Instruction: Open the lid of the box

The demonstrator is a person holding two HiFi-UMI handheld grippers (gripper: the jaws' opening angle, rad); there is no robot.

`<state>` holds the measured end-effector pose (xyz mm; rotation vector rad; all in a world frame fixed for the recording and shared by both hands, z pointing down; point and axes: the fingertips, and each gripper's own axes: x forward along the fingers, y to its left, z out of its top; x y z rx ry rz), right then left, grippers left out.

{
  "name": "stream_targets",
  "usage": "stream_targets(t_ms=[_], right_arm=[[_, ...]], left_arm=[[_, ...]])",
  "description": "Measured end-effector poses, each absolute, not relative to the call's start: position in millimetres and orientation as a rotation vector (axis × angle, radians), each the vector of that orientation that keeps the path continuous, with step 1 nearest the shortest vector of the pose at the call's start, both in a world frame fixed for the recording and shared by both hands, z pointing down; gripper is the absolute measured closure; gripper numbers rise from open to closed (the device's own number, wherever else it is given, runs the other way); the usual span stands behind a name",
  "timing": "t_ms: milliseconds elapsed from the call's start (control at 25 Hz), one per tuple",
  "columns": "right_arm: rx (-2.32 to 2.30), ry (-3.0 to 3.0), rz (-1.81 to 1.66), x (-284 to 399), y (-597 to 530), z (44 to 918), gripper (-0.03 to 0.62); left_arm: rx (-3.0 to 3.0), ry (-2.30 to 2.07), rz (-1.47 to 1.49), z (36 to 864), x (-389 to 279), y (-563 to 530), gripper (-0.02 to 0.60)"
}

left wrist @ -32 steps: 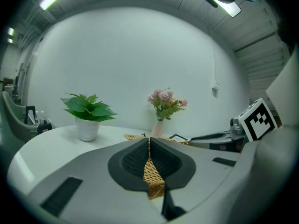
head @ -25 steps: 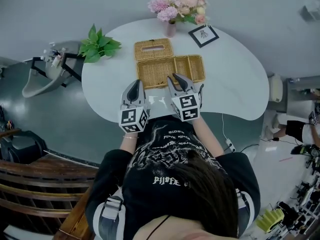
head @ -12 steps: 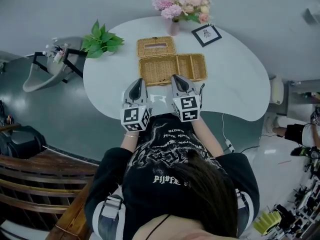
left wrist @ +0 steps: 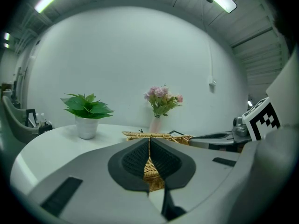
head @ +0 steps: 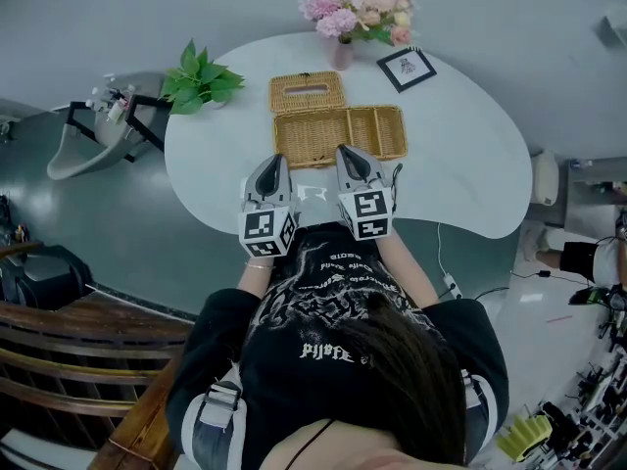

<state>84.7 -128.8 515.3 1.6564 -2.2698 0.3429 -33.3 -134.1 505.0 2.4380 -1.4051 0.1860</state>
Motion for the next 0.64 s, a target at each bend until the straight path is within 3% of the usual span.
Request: stream_targets(t_ms=[640], right_arm=[[1.658, -2.284, 0.293, 87, -139, 506, 0.569]], left_arm=[[2.419, -1.426, 0.174, 507, -39, -145, 0.557]])
